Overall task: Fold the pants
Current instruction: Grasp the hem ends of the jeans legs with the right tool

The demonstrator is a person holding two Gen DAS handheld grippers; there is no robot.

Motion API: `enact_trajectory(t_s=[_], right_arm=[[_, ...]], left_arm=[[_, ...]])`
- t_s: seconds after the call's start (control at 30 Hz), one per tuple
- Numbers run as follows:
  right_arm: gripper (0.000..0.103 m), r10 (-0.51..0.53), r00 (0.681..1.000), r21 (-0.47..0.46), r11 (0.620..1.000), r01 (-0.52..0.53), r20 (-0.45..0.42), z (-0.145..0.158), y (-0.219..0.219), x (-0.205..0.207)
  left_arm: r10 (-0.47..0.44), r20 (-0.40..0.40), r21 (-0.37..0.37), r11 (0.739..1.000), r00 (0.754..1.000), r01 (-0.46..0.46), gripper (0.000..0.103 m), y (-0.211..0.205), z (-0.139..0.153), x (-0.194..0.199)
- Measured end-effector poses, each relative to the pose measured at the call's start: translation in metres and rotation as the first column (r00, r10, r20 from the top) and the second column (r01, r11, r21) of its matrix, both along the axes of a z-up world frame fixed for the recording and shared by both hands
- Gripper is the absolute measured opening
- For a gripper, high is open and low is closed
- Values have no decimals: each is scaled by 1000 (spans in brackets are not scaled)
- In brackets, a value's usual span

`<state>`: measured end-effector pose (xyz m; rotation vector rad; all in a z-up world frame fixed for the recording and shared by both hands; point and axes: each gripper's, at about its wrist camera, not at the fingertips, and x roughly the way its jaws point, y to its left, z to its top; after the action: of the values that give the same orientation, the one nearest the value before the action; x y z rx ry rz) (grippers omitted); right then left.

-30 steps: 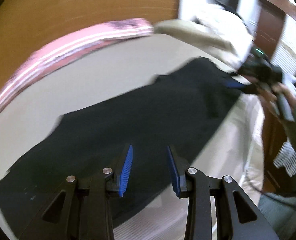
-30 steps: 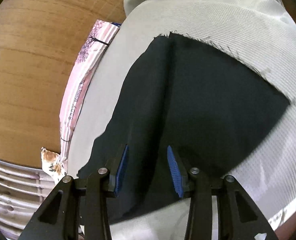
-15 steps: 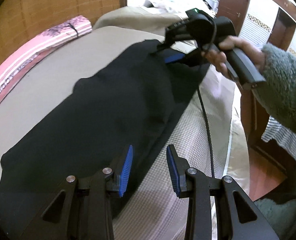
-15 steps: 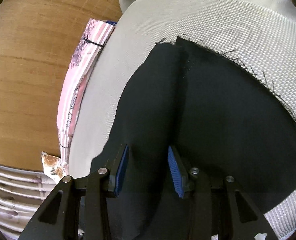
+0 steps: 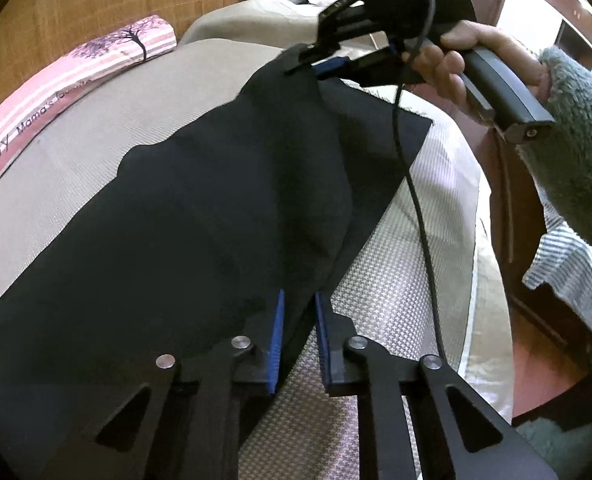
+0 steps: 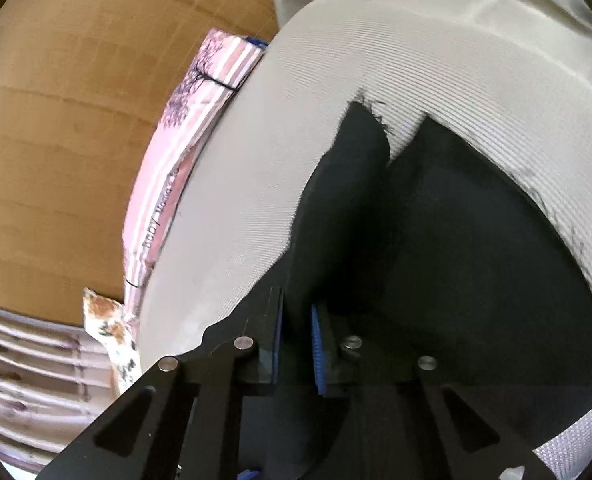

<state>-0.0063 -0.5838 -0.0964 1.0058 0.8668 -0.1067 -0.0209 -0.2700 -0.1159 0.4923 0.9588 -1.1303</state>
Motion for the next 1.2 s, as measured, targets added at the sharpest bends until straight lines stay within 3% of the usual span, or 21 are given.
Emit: enact_trajectory(t_s=[0.1,0.23,0.3,0.43,0.63,0.73,0.93,1.2], right_arm=[[15,45,999,-30,999,-45,-6,11,9,24],[25,141,990,-58,988,-140,15,25,33,69],[25,164,985,-44,986,-162,46,31,43,86],[25,172,982,-61,984,-168,74,40,46,96],[25,125,992,-72,990,-124,10,29,26,72],[25,105,994,-28,994,-105,-17,16,18,68],[25,153,988,23,988,-153,-27,-1,32,92],[27,180,981,13,984,-180,-78,-31,45,132]], left_arm=[[35,-62,-26,999,997,-36,15,5,-1,7],[88,-153,-48,994,984,-96,15,14,-7,19],[122,-150,-34,991,981,-128,15,17,-10,23],[155,-225,-57,984,962,-171,14,22,-12,34],[140,-224,-72,985,965,-159,14,21,-15,33],[134,-223,-78,985,966,-154,14,22,-15,33],[128,-224,-84,985,966,-150,14,24,-14,34],[134,-234,-92,983,963,-159,14,26,-15,36]])
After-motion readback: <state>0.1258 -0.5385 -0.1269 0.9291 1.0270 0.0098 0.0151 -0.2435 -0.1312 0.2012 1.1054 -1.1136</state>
